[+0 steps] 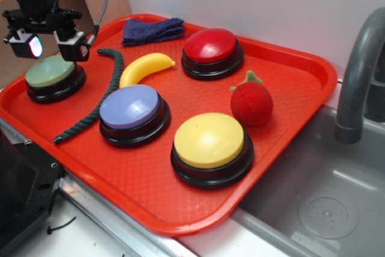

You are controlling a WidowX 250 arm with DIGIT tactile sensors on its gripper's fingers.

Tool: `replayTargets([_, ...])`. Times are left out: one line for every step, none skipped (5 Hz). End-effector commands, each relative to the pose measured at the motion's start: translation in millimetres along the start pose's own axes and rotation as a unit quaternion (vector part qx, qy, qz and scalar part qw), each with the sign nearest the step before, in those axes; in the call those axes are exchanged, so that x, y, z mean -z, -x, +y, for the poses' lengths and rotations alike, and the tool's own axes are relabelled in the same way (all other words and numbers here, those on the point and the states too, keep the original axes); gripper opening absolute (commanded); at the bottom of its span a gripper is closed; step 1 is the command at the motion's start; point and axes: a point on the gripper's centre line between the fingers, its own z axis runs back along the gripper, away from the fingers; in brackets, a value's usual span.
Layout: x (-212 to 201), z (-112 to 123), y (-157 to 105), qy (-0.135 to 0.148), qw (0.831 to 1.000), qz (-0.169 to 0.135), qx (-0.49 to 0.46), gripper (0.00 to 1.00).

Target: Push the green button.

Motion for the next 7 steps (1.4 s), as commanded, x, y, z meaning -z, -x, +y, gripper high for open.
replayTargets([5,16,-3,0.008,1.000,0.000,-0.008,1.00])
replayTargets([8,15,-3,0.009,1.000,0.009,-0.007,1.00])
replayTargets([1,12,-3,0.011,1.000,0.008,0.004,1.00])
replayTargets([-23,12,-3,0.014,1.000,-0.012,0.014,1.00])
replayTargets([-37,15,-4,0.021,0.999,-0.023,0.011,1.00])
replayTargets([-44,17,-5,0.018,0.999,-0.027,0.014,1.00])
replayTargets([-57,19,-4,0.008,0.999,-0.041,0.022,1.00])
